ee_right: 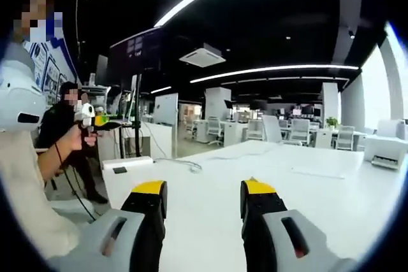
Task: Pick up the power strip scattered on the table, fix it on the side mounting bracket of the table, and press the switch
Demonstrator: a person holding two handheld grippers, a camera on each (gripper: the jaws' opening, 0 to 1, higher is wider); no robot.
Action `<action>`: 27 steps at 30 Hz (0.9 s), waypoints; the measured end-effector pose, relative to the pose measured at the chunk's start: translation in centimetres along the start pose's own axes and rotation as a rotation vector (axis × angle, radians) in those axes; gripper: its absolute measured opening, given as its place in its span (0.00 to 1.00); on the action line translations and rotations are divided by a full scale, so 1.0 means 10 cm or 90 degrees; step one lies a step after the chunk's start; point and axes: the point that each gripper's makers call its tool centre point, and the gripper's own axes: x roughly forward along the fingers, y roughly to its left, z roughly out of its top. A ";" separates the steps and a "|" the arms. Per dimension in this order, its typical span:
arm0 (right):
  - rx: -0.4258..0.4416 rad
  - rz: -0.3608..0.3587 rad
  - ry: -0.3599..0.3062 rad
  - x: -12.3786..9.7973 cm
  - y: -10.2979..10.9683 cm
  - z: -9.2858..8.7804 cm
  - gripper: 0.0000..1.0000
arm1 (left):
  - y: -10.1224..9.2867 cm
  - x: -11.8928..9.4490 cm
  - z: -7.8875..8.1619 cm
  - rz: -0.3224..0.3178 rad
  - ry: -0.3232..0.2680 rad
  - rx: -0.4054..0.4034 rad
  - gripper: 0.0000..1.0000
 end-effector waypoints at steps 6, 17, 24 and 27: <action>0.008 -0.018 -0.012 -0.09 -0.07 -0.03 0.42 | 0.09 -0.04 -0.12 0.024 -0.003 0.028 0.51; 0.043 -0.027 -0.020 -0.29 -0.25 -0.26 0.43 | 0.07 -0.11 -0.15 0.004 -0.039 0.072 0.50; 0.063 -0.076 -0.014 -0.44 -0.46 -0.49 0.44 | 0.20 -0.16 -0.39 0.032 -0.020 0.082 0.50; 0.071 -0.087 -0.021 -0.50 -0.50 -0.53 0.44 | 0.27 -0.19 -0.40 0.048 -0.027 0.083 0.50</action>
